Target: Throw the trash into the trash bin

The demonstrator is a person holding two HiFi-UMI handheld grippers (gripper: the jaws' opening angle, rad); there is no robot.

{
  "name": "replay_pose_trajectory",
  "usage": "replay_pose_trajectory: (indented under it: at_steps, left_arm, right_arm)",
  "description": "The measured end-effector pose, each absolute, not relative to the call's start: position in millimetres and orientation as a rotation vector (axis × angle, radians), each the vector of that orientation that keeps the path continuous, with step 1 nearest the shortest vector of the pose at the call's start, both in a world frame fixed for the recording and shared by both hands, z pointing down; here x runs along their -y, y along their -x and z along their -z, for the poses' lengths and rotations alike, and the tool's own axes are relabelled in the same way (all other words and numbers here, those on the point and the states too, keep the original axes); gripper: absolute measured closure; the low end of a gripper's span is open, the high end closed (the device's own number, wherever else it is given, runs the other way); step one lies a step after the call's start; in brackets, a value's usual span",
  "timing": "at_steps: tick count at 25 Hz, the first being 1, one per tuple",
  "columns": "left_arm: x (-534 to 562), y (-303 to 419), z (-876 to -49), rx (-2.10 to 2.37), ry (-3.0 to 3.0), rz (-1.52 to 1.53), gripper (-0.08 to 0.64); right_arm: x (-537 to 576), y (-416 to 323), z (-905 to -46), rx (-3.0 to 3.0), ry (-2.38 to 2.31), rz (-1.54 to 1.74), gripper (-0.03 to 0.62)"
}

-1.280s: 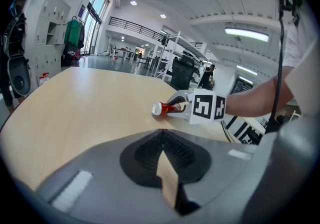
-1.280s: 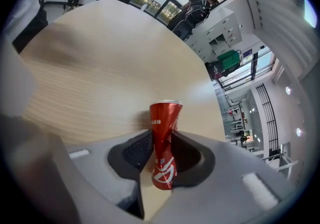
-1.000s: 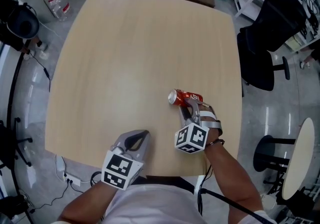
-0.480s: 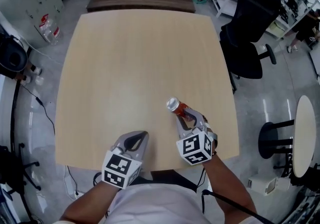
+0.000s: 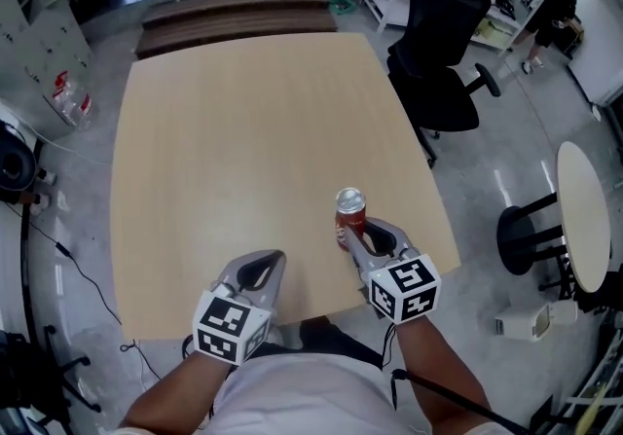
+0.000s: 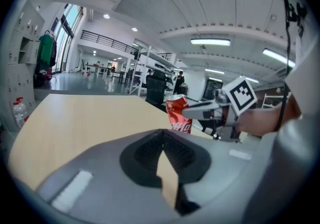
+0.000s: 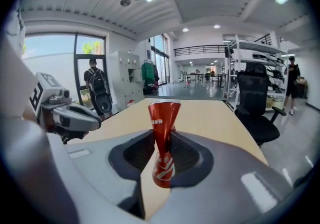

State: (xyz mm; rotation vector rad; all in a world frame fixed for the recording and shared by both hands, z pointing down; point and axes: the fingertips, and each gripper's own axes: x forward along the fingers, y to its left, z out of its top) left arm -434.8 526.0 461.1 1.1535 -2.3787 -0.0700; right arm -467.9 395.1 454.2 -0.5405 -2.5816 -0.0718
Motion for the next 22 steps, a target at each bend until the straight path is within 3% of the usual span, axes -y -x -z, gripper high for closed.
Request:
replay_pose_trajectory:
  at_steps: [7, 22]
  left_arm:
    - [-526.9, 424.2, -437.8, 2.382, -1.255, 0.109, 0.551]
    - [-480.6, 374.9, -399.9, 2.29, -1.572, 0.05, 0.551]
  right_arm:
    - [-379.3, 425.2, -417.2, 2.703, 0.372, -0.169, 0.495]
    - [-346.7, 335.9, -375.2, 2.81, 0.084, -0.179, 0.495]
